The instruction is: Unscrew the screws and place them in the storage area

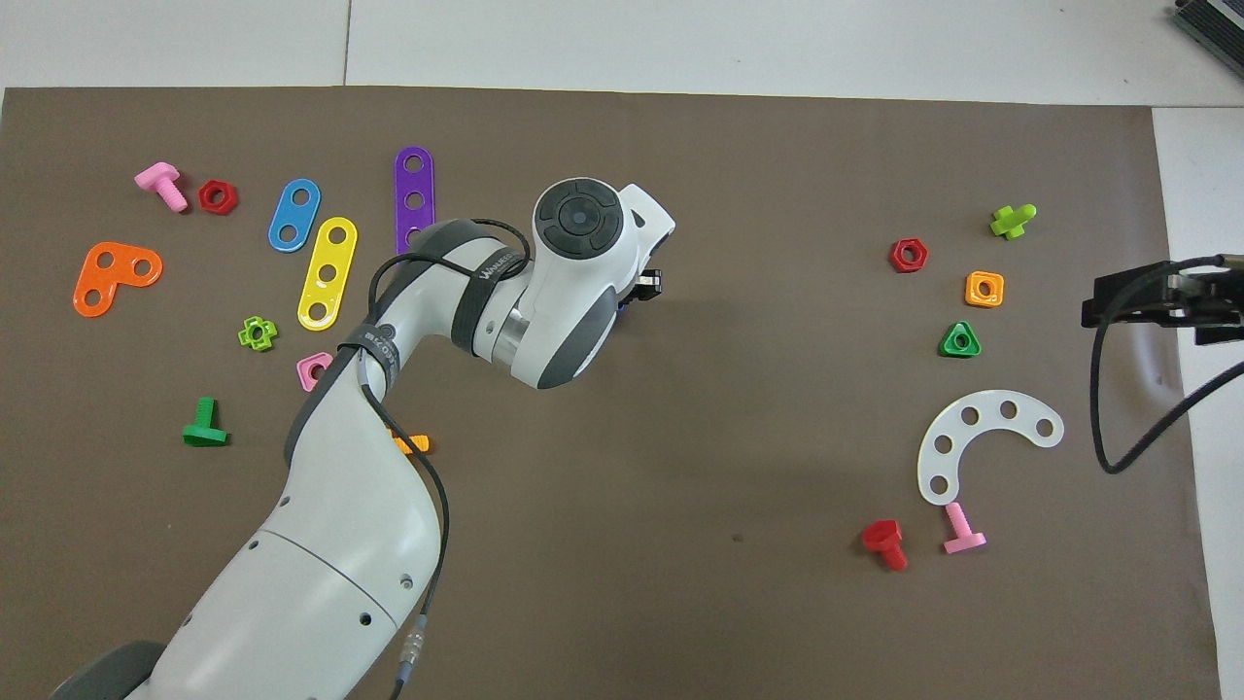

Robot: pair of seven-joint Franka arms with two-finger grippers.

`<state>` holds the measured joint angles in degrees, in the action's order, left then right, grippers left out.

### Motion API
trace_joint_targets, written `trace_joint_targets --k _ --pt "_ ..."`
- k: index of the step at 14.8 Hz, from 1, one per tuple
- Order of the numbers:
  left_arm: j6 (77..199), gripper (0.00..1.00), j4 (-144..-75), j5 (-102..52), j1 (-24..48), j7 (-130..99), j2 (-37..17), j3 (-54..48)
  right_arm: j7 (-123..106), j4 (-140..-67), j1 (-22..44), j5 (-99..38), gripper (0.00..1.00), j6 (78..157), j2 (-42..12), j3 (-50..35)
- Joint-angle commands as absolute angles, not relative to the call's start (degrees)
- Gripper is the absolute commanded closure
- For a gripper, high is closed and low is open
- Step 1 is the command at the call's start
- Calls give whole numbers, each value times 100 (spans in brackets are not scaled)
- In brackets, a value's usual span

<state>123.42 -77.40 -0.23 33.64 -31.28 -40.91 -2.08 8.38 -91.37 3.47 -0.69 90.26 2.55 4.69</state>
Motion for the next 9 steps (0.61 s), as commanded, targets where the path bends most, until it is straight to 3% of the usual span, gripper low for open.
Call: trace_joint_targets --k 1,9 --pt "12463 57 -7857 105 3454 -3217 -4043 -123 703 -9237 308 -79 0 9035 360 439" --pt "11901 60 -7621 26 3454 -3226 -4060 -123 703 -9237 308 -79 0 9035 360 439"
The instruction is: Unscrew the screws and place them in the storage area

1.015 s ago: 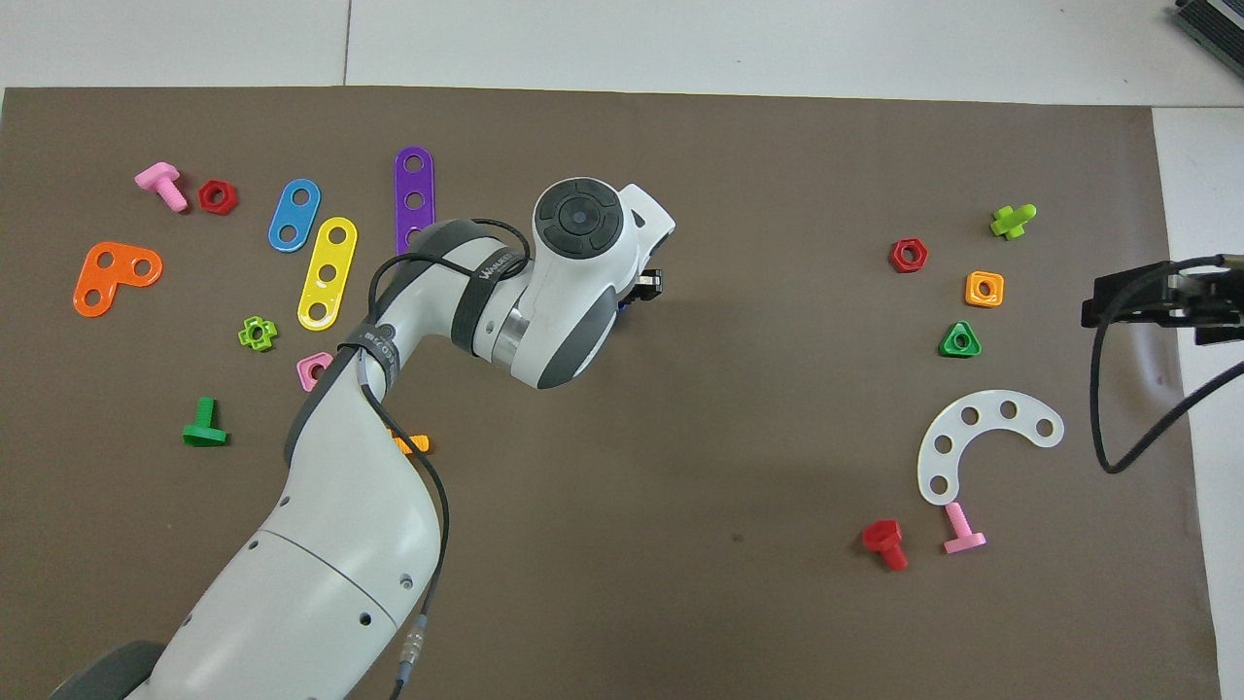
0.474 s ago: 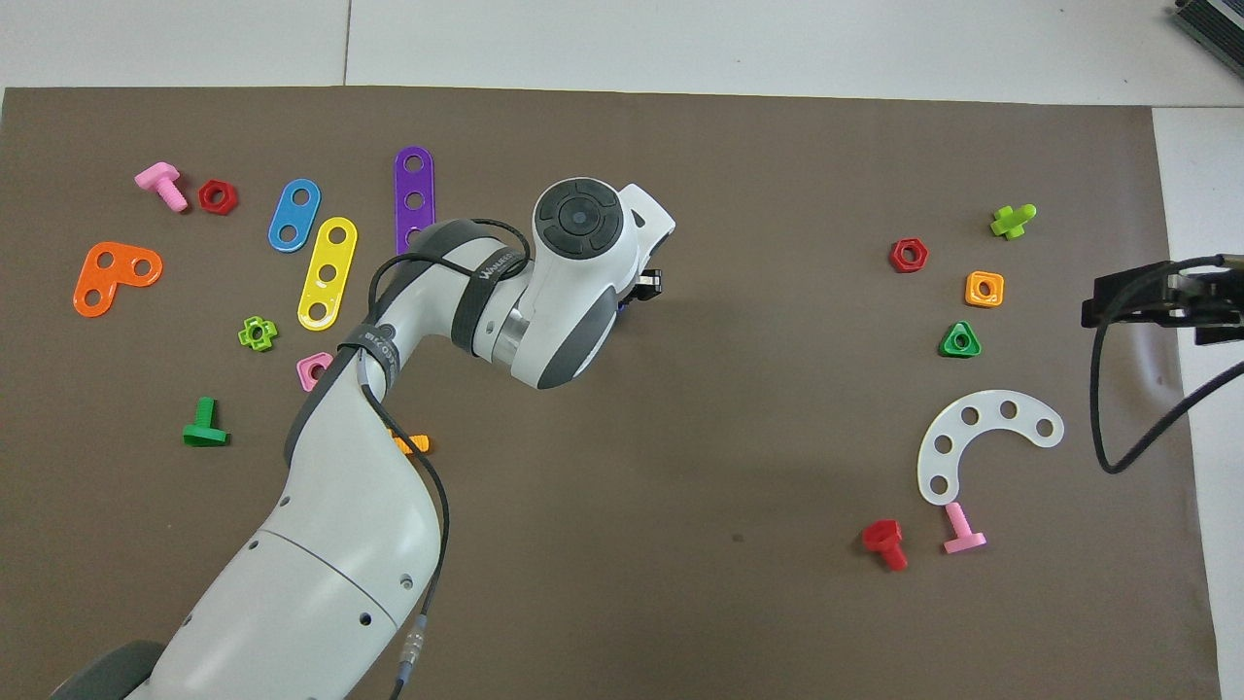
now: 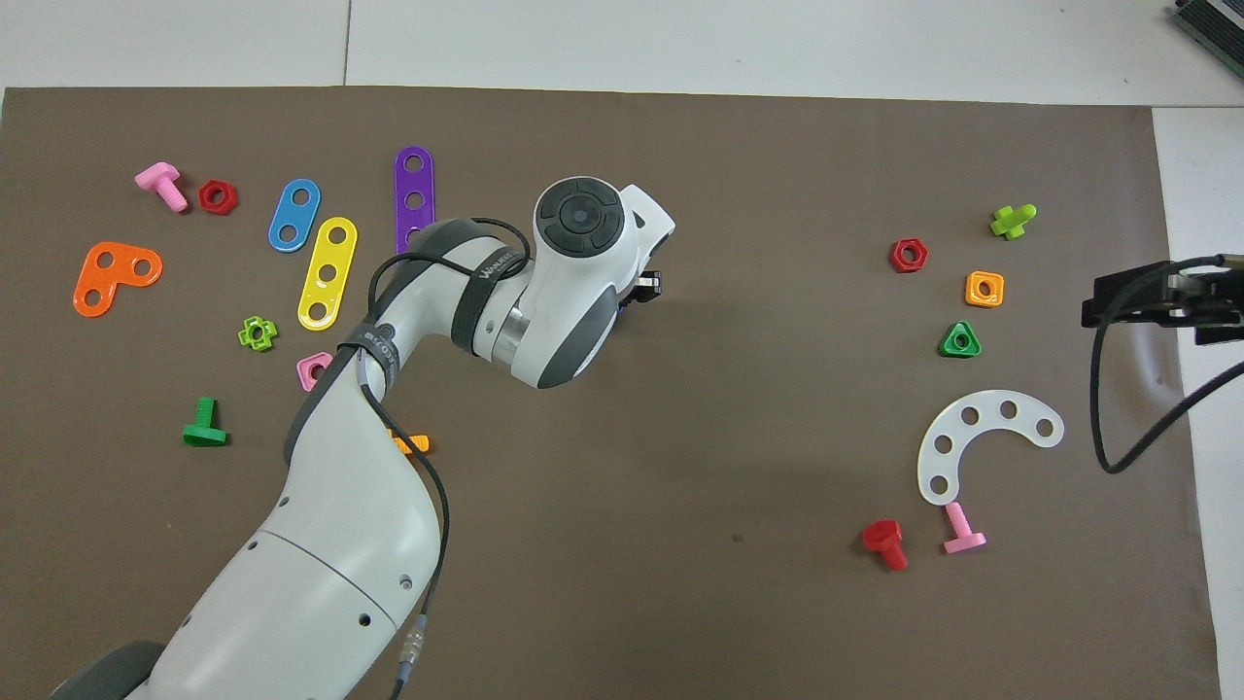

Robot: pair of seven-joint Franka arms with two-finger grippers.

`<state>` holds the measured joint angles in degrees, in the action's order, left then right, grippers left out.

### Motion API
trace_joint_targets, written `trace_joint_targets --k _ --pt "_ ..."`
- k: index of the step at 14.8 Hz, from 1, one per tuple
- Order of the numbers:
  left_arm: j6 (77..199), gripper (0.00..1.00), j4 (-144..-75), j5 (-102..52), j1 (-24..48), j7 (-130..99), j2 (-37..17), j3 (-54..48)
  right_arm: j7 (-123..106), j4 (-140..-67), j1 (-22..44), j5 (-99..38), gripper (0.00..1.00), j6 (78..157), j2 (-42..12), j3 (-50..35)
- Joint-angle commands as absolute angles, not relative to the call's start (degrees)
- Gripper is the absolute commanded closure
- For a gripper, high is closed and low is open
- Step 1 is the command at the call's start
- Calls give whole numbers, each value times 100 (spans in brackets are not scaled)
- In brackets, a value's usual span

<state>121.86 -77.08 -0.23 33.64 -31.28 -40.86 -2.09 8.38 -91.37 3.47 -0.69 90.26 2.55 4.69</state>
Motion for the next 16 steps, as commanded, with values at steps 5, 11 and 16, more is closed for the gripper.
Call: trace_joint_targets --k 5,11,16 --pt "11611 60 -7401 18 3454 -3269 -4069 -123 703 -9237 308 -79 0 9035 360 439" --pt "11067 59 -7181 -9 3428 -3305 -4034 -132 703 -9237 308 -79 0 9035 360 439" --pt "10838 58 -6979 -140 2998 -3270 -3779 -132 703 -9237 308 -79 0 9035 360 439"
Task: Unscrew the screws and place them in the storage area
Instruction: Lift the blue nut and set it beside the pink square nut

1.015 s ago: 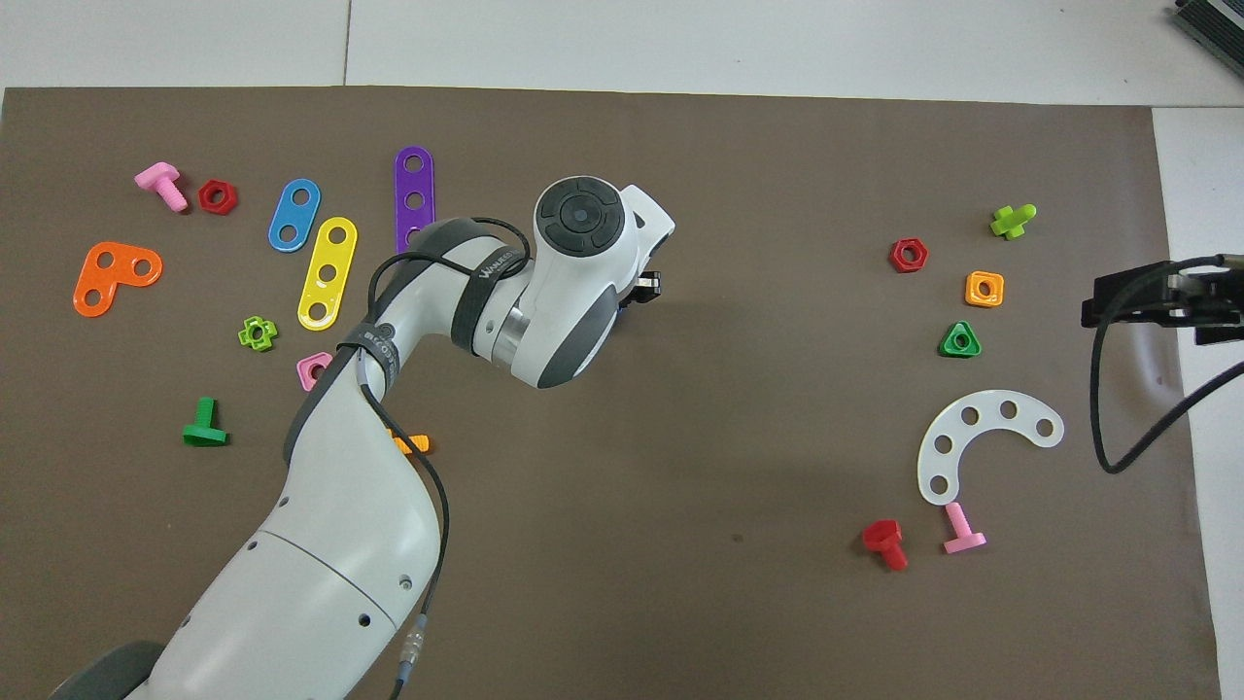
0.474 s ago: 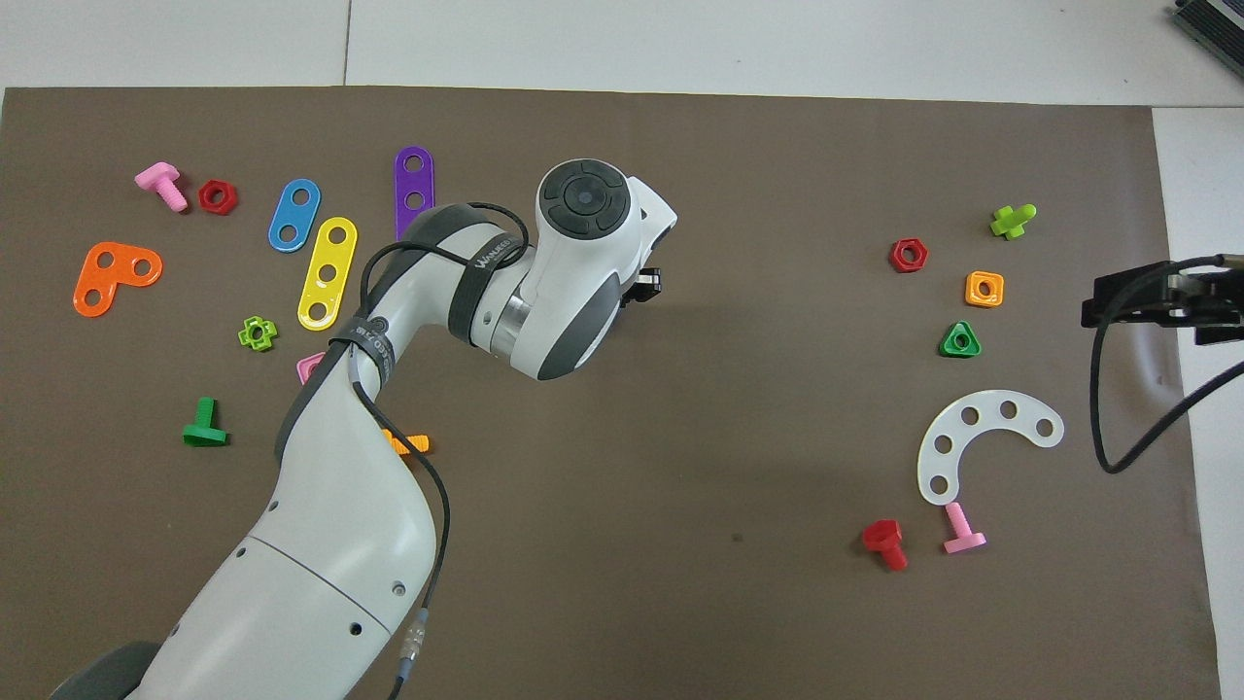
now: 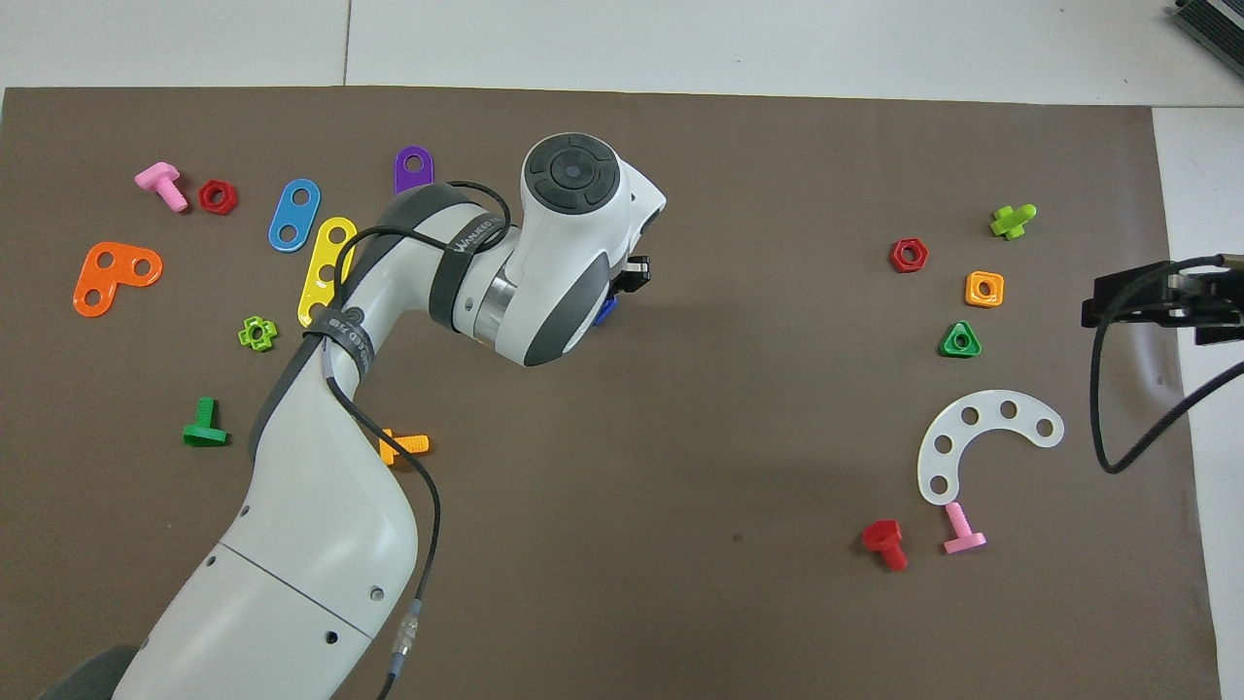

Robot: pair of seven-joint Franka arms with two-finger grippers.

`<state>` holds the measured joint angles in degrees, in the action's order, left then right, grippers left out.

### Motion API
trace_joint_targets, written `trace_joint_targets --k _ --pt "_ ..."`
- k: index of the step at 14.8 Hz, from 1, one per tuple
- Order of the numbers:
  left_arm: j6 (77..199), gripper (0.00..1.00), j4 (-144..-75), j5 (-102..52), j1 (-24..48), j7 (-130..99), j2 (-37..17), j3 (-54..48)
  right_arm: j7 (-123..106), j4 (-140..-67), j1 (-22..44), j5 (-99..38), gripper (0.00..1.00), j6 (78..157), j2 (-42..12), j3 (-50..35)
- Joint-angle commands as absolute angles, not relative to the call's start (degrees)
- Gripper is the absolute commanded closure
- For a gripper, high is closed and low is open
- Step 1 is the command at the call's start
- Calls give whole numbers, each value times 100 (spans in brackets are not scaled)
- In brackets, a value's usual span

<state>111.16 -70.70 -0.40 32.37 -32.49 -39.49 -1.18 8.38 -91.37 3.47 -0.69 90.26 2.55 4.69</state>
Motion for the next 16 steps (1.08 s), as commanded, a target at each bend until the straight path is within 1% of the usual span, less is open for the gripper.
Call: trace_joint_targets --k 1,4,5,7,11,16 --pt "10811 58 -6926 -141 2971 -3261 -3744 -132 694 -9237 308 -79 0 9044 360 439" --pt "10706 59 -6961 -114 2691 -3130 -3604 -123 703 -9237 308 -79 0 9035 360 439" --pt "10731 59 -7004 -123 2568 -2885 -3447 -114 703 -9237 308 -79 0 9035 360 439" --pt "10749 59 -7232 -132 2304 -2262 -3323 -106 703 -9237 308 -79 0 9035 360 439" --pt "10959 59 -8207 -141 1759 -1084 -2805 -114 703 -9237 308 -79 0 9044 360 439" --pt "12135 59 -9919 -141 1319 -36 -2190 -114 703 -9237 308 -79 0 9035 360 439"
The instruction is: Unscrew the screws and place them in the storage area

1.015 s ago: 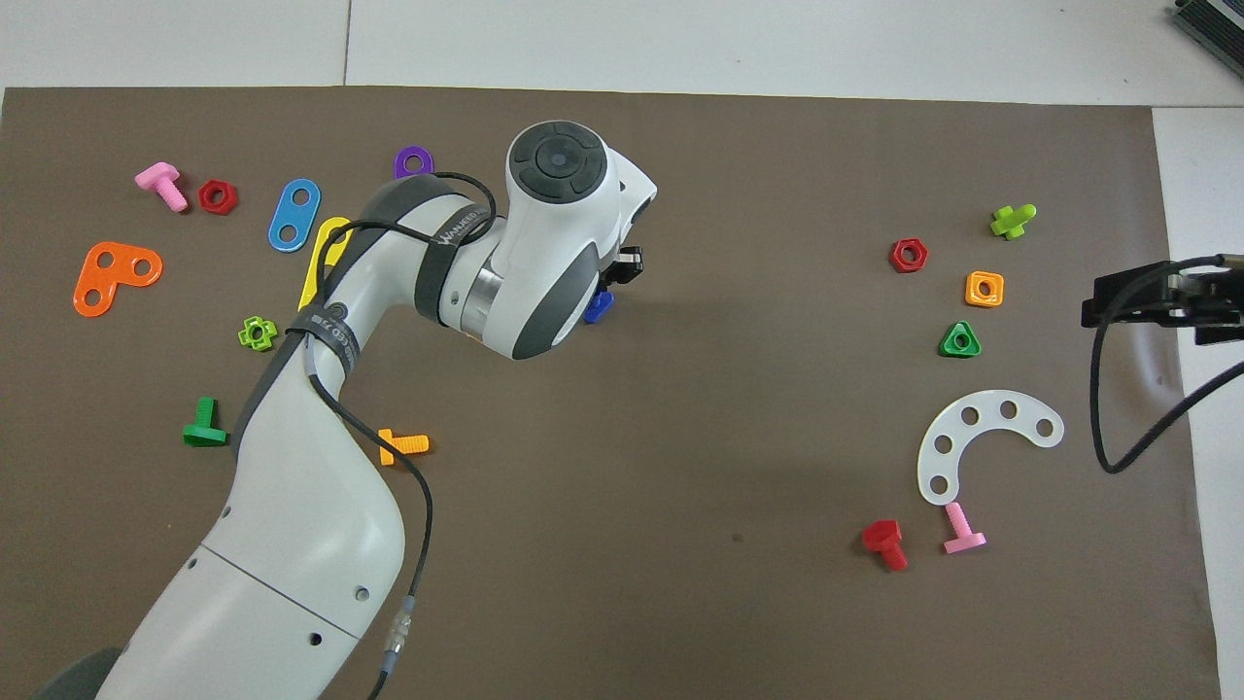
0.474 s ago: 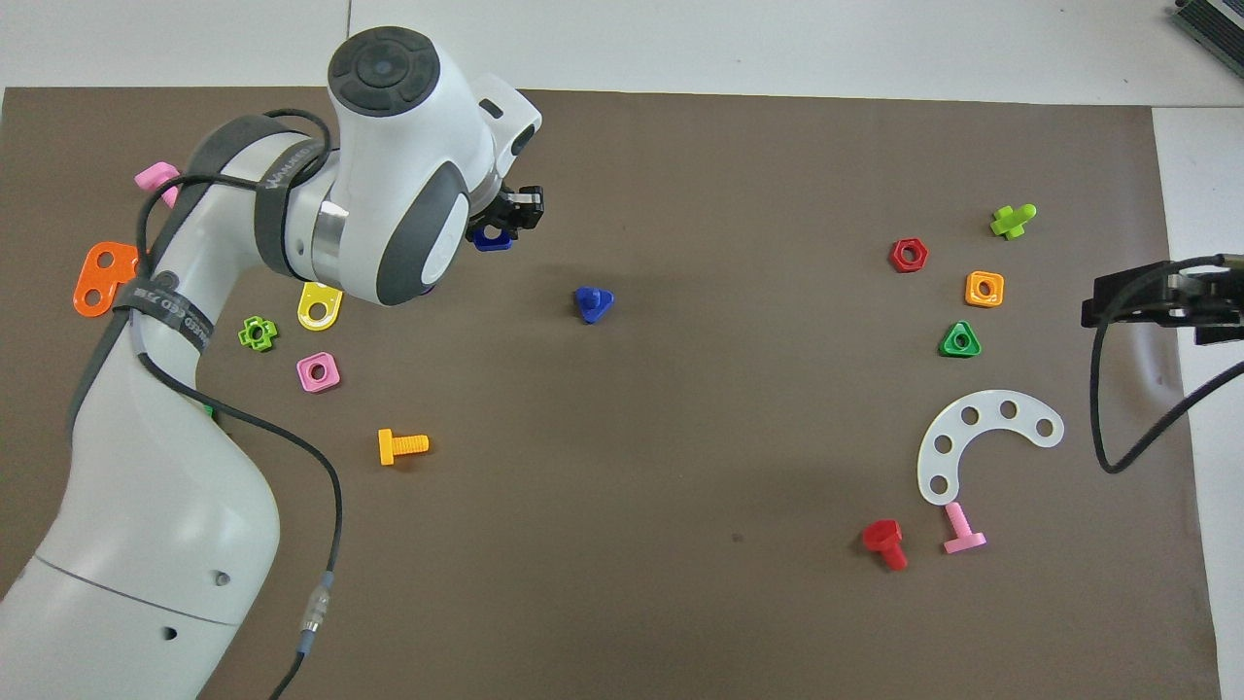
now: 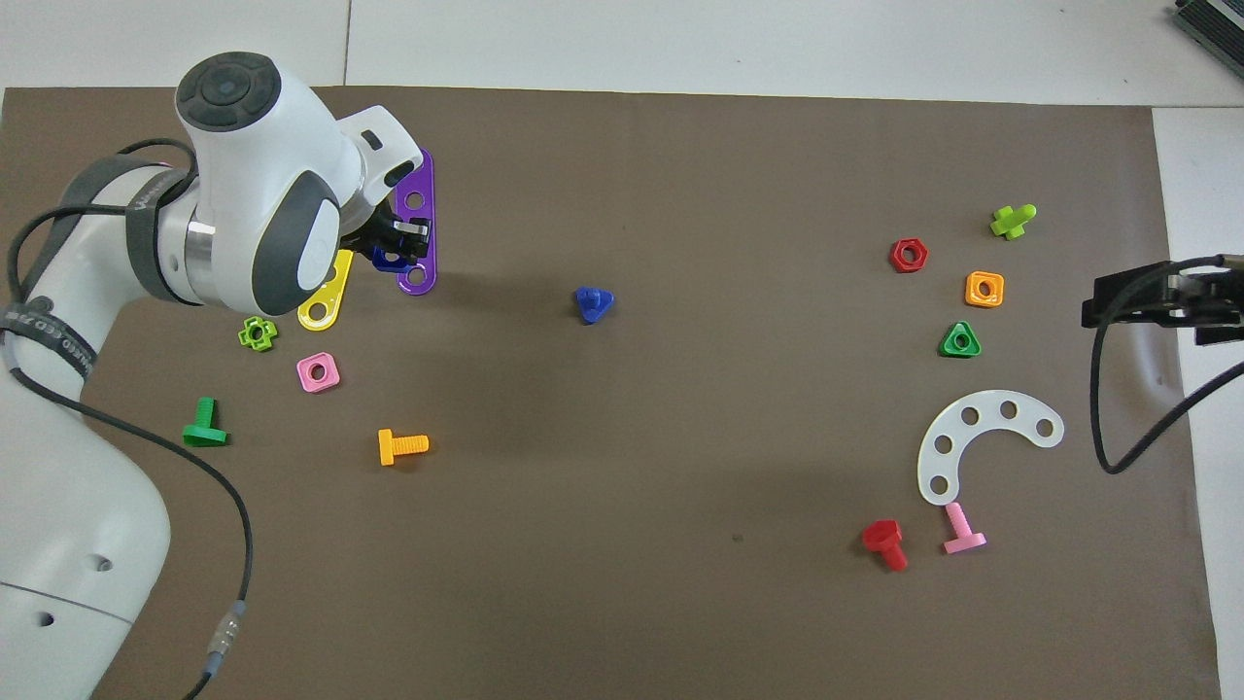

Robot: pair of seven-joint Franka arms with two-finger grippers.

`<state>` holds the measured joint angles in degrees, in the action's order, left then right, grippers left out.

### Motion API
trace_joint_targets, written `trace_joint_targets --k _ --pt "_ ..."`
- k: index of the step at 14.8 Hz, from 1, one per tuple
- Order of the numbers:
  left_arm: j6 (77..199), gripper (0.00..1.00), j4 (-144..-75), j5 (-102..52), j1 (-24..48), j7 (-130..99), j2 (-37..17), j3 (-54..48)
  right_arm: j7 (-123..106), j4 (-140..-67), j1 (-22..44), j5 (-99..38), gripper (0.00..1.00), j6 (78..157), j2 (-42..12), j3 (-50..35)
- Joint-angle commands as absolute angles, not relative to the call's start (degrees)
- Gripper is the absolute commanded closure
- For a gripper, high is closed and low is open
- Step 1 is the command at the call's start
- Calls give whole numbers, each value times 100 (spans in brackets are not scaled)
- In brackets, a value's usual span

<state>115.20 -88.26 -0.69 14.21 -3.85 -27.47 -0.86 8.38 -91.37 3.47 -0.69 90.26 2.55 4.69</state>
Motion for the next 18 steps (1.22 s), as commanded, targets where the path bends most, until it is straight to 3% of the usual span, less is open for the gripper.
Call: trace_joint_targets --k 1,7,10,18 --pt "12312 59 -10140 -149 1310 0 -2110 -114 694 -9237 308 -79 0 9035 360 439" --pt "12410 43 -10801 -149 1310 272 -1837 -105 703 -9237 308 -79 0 9044 360 439" --pt "12410 2 -10811 -149 1292 272 -1732 -105 703 -9237 308 -79 0 9035 360 439" --pt "11534 0 -10732 -141 344 806 -704 -106 747 -9237 299 -70 0 9044 360 448"
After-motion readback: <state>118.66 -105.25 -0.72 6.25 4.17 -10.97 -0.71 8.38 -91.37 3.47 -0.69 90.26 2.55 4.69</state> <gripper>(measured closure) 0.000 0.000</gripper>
